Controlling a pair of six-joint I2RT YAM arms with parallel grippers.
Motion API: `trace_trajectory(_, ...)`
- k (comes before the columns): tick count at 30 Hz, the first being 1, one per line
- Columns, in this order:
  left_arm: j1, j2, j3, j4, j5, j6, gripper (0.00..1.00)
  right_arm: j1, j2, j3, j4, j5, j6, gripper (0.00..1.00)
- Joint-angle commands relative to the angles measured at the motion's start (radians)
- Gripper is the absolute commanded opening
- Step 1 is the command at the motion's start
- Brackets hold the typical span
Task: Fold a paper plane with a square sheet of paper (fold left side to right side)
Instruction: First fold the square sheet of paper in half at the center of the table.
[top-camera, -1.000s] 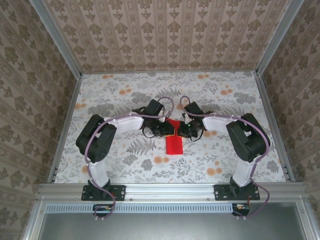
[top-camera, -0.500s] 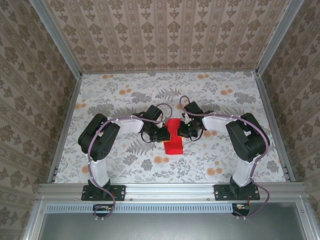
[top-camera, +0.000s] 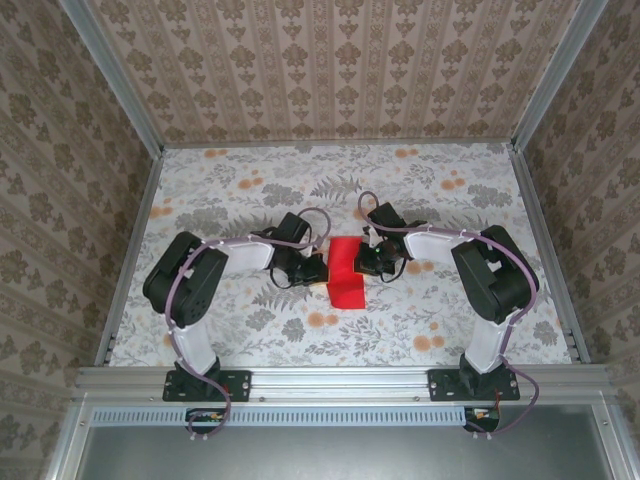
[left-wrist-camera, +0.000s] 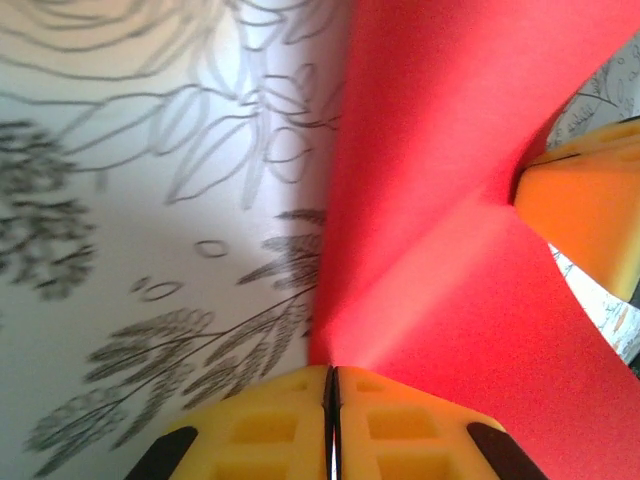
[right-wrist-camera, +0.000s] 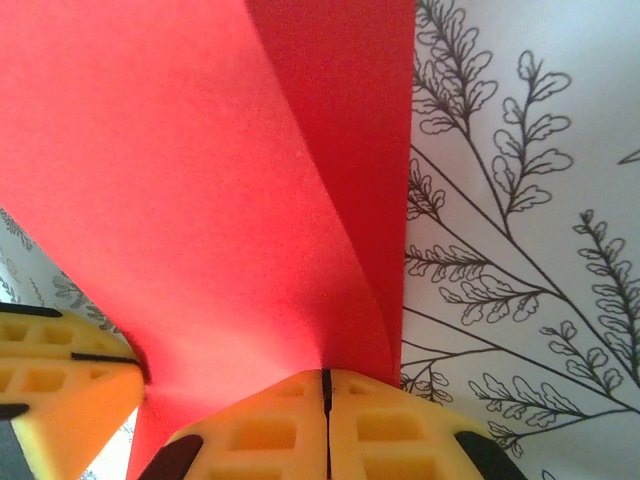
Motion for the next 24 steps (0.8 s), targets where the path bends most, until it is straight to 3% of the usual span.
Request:
trace_trajectory(1,0.018,-0.06,-0.009,-0.065,-0.048,0.04,0.11,0.004,0.067,-0.029,-0.117,0.05,-0.009,0.08)
trace_trajectory(10,-0.018,-0.049,0.054,0.037,0.048,0.048,0.12,0.003,0.066,-0.025,-0.12,0.046,-0.012,0.08)
trace_trajectory(24,-0.063,0.091,0.114,0.004,0.025,0.042,0.13,0.003,0.071,-0.017,-0.123,0.037,-0.018,0.08)
